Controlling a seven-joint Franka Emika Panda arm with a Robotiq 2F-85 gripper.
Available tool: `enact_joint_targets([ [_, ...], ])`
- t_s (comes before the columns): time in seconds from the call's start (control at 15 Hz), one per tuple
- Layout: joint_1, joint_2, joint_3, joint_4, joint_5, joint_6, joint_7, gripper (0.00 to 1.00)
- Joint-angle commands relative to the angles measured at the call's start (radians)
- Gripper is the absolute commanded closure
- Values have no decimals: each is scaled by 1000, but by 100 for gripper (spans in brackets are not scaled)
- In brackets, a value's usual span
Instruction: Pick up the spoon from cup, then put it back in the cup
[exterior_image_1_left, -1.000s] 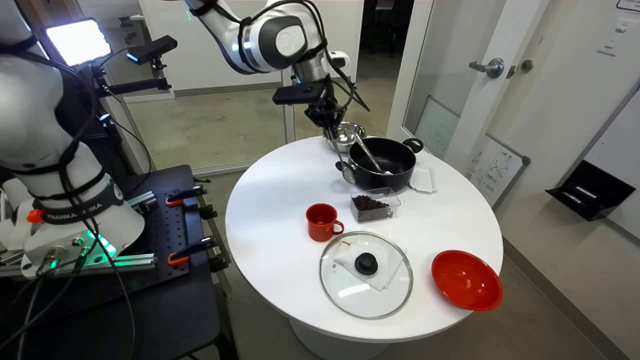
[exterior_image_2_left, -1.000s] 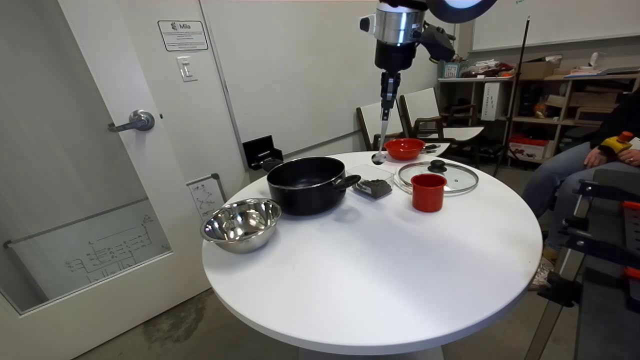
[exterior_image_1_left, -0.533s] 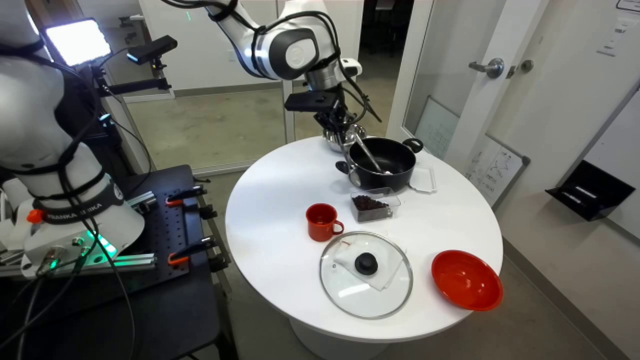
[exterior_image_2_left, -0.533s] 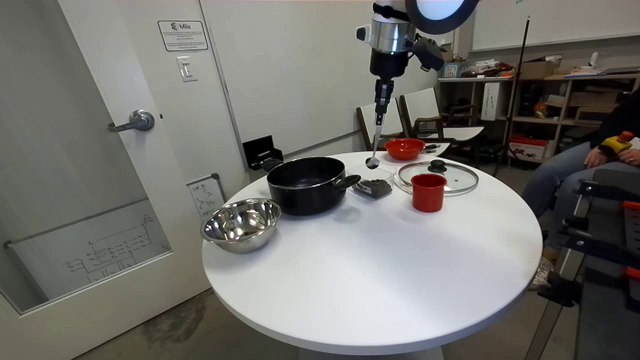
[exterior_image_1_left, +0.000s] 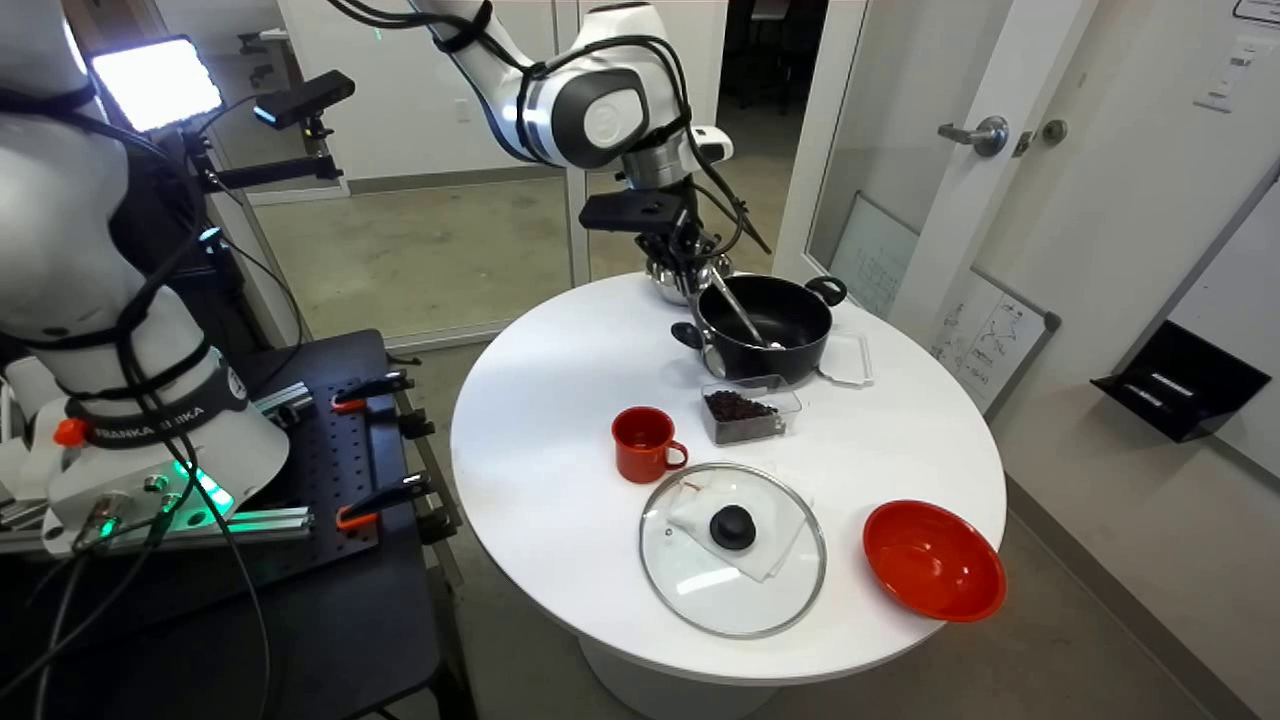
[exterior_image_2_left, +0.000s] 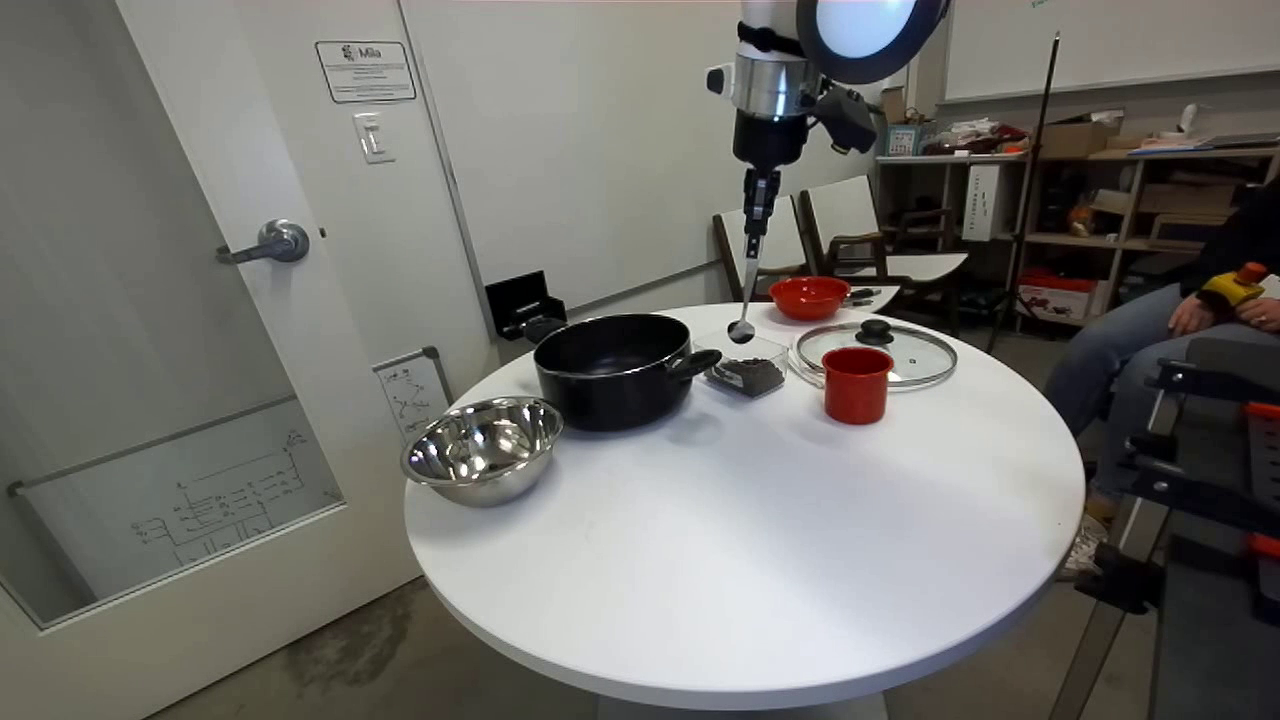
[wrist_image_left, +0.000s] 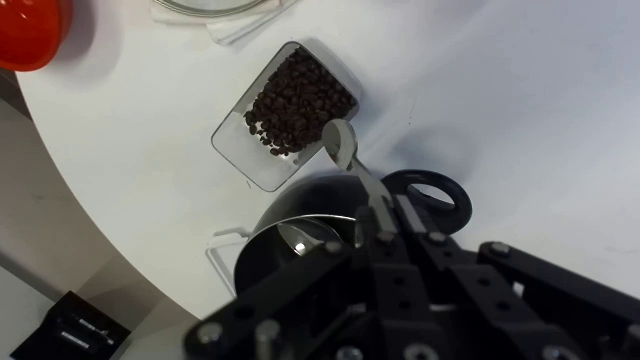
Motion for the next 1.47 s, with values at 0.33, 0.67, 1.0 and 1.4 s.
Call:
enact_joint_targets([
  [0.33,6,59,-27,47,1,6,8,99],
  [0.67,-3,77,-16,50,25,8,5,99],
  [1.0,-8,90,-10,52,46,16,2,99],
  [1.4,-18,110,6,62,76,22,-12,99],
])
